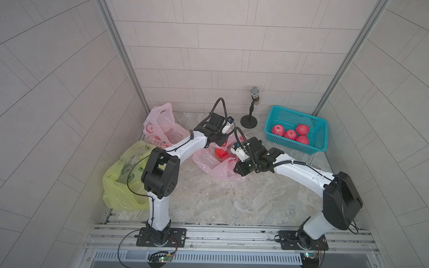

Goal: Untie the knot of a plastic bag & take out the apple
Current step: Untie the plastic bag at the center of the board.

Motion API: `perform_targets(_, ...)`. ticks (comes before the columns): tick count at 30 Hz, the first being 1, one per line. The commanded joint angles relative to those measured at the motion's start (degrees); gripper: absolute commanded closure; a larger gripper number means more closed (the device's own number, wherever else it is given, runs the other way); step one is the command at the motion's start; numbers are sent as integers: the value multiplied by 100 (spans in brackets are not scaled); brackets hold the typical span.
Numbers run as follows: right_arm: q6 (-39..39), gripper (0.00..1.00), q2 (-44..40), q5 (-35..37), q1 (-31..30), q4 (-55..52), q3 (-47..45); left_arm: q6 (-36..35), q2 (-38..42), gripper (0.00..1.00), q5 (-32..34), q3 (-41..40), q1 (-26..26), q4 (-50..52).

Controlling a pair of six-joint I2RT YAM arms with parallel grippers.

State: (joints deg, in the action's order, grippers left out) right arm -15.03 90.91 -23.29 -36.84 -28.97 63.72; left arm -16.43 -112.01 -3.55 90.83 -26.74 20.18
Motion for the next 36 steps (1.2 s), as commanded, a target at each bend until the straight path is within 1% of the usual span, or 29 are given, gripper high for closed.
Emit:
perform_targets(1, -154, 93, -366, 72, 16, -184, -500, 906, -252, 100, 20, 678, 348, 231)
perform_targets(5, -497, 96, -712, 264, 30, -102, -1191, 1917, -716, 100, -228, 1229, 739, 434)
perform_targets(9, -910, 99, -1090, 427, 157, 34, -1782, 2813, -1021, 100, -850, 1232, 1216, 319)
perform_targets(11, -1080, 100, -1265, 461, 277, 125, -2070, 3104, -1128, 100, -957, 1163, 1395, 252)
perform_targets(16, -1311, 100, -1483, 609, 433, 183, -2557, 3343, -1294, 100, -1028, 1013, 1590, 191)
perform_targets(19, -1460, 100, -1546, 771, 474, 248, -2735, 3569, -1325, 99, -1251, 870, 1712, 33)
perform_targets(21, -1535, 100, -1538, 840, 509, 349, -2895, 3695, -1281, 95, -1369, 656, 1736, -274)
perform_targets(24, -1607, 100, -1465, 1024, 553, 427, -3020, 3997, -1100, 87, -1659, 104, 1764, -1143)
perform_targets(25, -1609, 100, -1432, 1070, 579, 443, -3037, 4077, -1051, 83, -1746, -84, 1760, -1428)
perform_targets(27, -1634, 95, -1360, 1115, 640, 508, -3050, 4191, -974, 73, -1917, -357, 1727, -1798)
perform_targets(28, -1659, 93, -1325, 1158, 666, 544, -3050, 4247, -939, 70, -1941, -516, 1709, -1932)
perform_targets(31, -1653, 90, -1273, 1110, 732, 577, -2942, 4332, -806, 66, -2031, -1043, 1660, -2236)
perform_targets(33, -1636, 85, -1319, 1073, 739, 585, -2861, 4290, -648, 64, -1965, -1379, 1635, -2372)
perform_targets(35, -1603, 77, -1376, 1035, 736, 528, -2822, 4284, -461, 65, -1963, -1710, 1637, -2524)
perform_targets(36, -1566, 71, -1398, 1003, 735, 486, -2743, 4275, -370, 64, -1987, -1846, 1637, -2579)
